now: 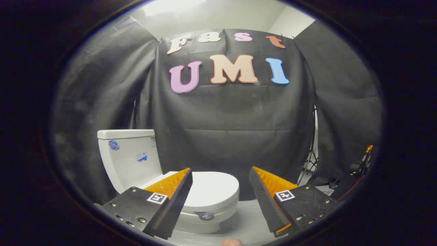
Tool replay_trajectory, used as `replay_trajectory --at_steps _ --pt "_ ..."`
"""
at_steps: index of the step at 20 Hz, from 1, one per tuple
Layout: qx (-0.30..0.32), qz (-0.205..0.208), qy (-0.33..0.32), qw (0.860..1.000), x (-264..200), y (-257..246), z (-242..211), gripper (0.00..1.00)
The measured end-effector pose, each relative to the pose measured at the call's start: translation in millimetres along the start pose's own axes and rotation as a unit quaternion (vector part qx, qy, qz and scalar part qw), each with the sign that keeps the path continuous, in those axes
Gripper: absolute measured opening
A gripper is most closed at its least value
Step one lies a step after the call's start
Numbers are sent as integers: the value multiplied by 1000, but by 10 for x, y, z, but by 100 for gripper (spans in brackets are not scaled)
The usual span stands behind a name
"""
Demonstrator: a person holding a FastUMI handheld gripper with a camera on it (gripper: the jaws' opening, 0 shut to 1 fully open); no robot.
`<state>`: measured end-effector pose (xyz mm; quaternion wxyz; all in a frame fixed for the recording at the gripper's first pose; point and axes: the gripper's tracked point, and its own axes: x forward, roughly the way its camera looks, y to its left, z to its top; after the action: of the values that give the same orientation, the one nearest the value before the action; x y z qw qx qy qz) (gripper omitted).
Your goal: Open the toilet lid.
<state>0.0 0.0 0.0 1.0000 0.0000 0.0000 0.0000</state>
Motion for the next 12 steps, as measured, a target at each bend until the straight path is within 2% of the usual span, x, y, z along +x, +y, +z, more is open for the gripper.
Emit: replay_trajectory --at_steps 4,12 --pt "-21 28 -3 999 -7 163 71 99" --pt "-10 26 11 1000 4 192 6 99"
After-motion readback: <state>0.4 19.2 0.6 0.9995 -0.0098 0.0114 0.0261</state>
